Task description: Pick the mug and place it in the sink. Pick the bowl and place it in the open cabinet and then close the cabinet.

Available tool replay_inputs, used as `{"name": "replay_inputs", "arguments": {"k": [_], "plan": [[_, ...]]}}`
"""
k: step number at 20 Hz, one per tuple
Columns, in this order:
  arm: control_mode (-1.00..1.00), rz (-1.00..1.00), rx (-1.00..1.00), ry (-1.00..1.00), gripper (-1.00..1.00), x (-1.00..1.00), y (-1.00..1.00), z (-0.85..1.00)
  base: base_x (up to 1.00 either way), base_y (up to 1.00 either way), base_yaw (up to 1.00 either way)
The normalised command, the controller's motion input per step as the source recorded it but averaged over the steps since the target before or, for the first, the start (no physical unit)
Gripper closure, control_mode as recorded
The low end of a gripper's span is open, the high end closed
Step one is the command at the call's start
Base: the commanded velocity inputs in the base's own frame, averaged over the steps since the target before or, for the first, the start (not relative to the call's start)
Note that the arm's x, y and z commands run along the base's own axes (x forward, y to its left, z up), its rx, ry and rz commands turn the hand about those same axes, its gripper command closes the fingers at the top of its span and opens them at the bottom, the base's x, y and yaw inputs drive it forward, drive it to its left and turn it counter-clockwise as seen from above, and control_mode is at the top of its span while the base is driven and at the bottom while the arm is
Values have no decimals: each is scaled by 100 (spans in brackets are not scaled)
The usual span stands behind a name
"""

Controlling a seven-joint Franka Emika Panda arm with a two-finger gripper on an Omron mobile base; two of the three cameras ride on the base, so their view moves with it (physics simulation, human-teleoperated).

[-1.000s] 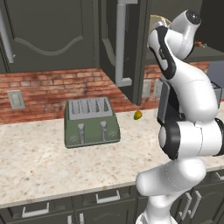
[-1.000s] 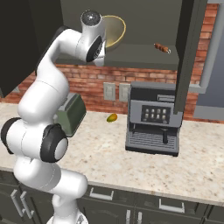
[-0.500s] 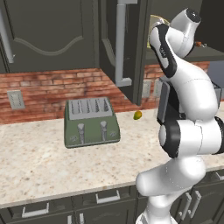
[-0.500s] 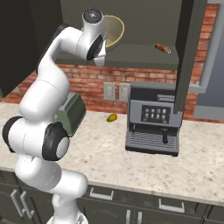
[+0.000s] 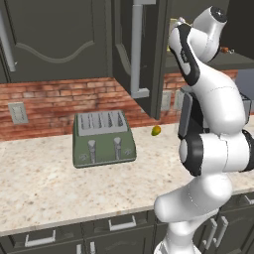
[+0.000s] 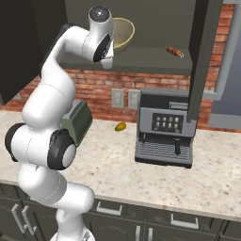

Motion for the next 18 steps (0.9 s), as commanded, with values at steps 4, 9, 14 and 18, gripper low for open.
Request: {"name": "replay_inputs", "arguments": {"k": [4, 9, 14, 18], "plan": [[-100, 4, 0, -7, -100, 0, 0, 0, 0, 0, 0], [-100, 2, 0, -8, -100, -5, -3, 0, 0, 0, 0], [-100, 0, 0, -9, -100, -41, -22, 0, 0, 0, 0], [-100, 0, 0, -8, -100, -59, -2, 10, 0, 0, 0]]}}
